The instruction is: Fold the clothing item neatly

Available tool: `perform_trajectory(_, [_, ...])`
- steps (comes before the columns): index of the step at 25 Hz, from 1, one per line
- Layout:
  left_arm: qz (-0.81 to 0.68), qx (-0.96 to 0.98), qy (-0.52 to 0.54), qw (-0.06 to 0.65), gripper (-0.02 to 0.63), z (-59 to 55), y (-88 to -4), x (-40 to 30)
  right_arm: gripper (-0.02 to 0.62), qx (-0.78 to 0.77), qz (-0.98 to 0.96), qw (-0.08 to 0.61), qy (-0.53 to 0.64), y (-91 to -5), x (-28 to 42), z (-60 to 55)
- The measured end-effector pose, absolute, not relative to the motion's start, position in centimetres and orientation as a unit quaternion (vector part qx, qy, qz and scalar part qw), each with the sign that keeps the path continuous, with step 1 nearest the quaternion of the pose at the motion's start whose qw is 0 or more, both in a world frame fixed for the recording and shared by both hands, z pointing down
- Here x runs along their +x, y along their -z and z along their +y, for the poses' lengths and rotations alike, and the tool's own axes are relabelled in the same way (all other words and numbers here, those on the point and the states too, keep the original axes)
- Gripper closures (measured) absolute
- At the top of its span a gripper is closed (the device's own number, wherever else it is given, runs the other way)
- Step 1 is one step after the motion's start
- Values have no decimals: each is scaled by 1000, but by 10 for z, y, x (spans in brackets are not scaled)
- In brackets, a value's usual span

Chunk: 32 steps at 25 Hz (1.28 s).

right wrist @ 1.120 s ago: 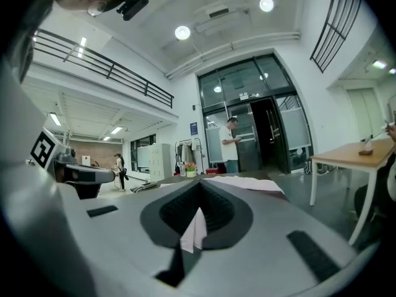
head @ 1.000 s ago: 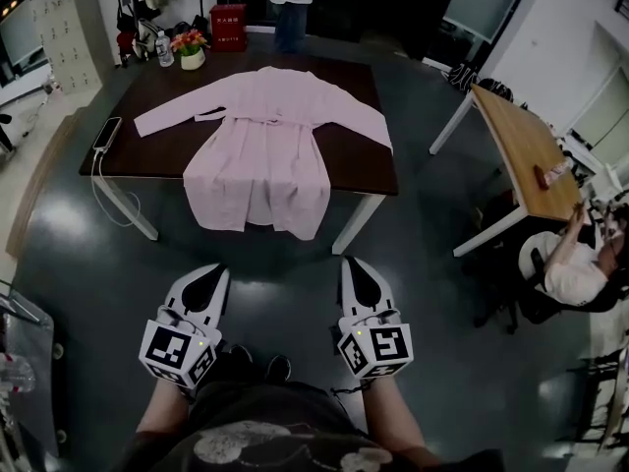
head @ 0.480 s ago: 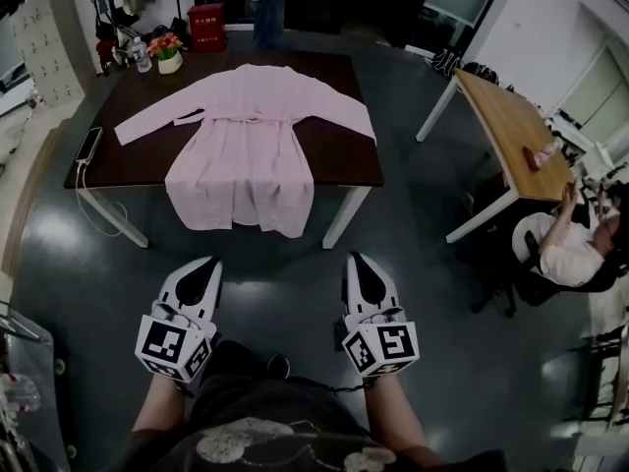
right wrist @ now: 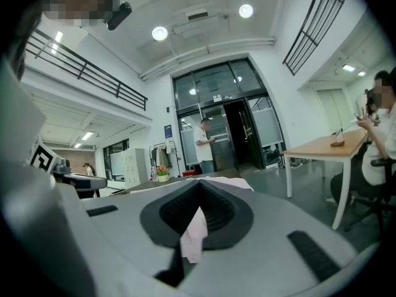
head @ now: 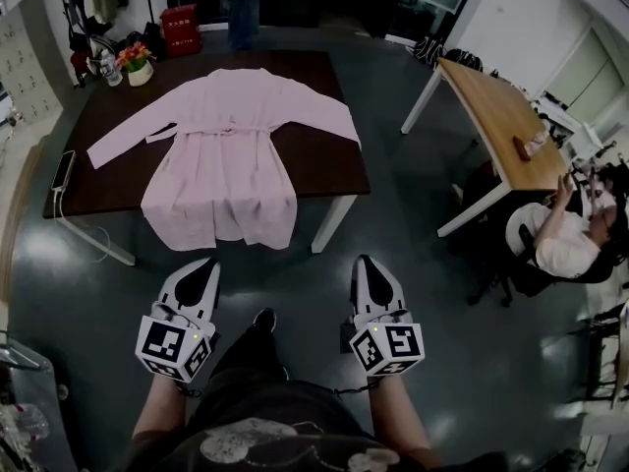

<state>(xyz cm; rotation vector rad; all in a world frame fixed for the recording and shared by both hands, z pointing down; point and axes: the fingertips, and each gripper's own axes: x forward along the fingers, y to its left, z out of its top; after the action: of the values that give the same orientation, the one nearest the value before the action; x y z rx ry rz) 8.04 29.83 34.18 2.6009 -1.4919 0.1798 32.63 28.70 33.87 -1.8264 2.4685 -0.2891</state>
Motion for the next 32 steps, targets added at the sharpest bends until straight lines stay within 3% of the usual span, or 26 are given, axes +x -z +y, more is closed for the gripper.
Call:
perform_trajectory(18, [-423, 899, -58, 94, 597, 48, -349, 110, 605, -676, 727, -15, 120, -348, 374, 79])
perform_trajectory(28, [-395, 908, -84, 115, 595, -17, -373, 136, 605, -716, 681, 42, 151, -369, 424, 20])
perform_trajectory(32, [-395, 905, -94, 127, 595, -38, -383, 158, 604, -716, 678, 30, 164, -387, 447, -9])
